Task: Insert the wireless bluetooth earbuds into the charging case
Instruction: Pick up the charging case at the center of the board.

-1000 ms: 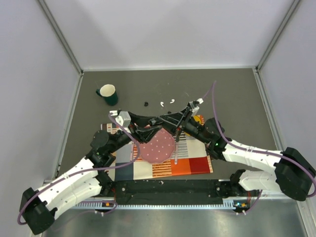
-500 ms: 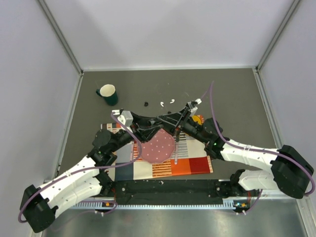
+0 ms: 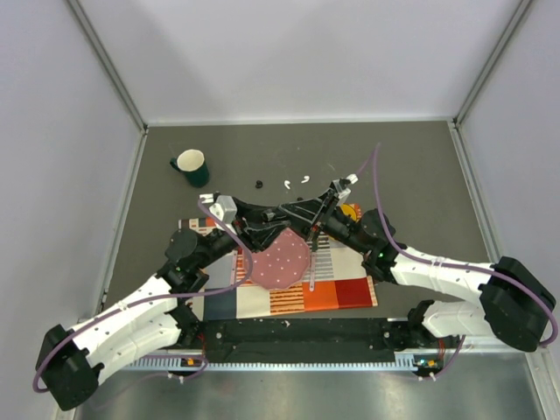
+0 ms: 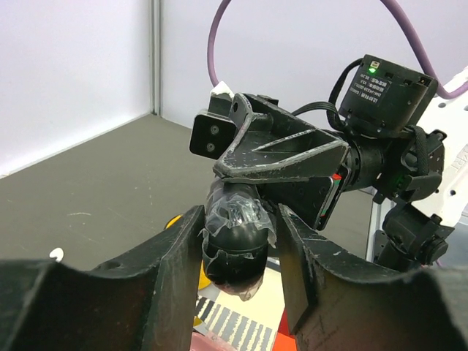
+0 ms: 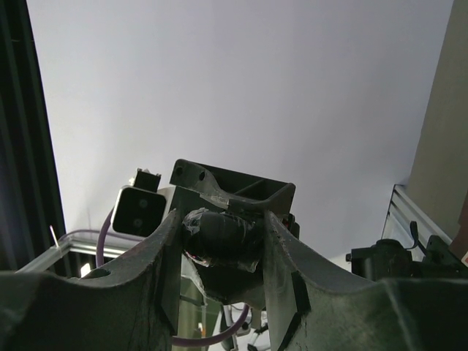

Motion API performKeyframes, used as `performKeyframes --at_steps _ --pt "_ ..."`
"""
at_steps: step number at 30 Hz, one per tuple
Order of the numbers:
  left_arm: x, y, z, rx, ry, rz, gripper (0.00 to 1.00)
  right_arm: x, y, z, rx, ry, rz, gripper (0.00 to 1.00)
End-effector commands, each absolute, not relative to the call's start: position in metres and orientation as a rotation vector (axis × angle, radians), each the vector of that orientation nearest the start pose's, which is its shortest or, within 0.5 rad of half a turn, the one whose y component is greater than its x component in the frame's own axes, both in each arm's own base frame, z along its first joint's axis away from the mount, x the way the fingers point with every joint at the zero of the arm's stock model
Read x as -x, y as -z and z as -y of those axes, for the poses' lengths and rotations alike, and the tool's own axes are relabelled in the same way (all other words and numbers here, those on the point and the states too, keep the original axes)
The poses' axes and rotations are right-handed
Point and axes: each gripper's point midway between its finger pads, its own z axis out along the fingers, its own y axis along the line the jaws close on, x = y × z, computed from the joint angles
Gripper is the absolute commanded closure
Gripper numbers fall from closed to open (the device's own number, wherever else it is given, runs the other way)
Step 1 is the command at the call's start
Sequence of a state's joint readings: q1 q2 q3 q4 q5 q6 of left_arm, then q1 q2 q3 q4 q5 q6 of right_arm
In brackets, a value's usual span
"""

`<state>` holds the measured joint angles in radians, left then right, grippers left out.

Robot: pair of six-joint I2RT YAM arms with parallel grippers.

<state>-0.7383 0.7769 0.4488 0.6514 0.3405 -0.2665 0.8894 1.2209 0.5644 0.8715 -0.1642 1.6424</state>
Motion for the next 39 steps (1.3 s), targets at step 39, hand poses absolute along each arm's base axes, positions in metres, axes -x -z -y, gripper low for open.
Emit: performKeyframes --at_steps 39 --pt "-0.191 -0.319 0.257 -0.585 1.020 -1.162 0.41 -0.181 -0.363 -0.335 -0.392 -2.205 -1.527 1.00"
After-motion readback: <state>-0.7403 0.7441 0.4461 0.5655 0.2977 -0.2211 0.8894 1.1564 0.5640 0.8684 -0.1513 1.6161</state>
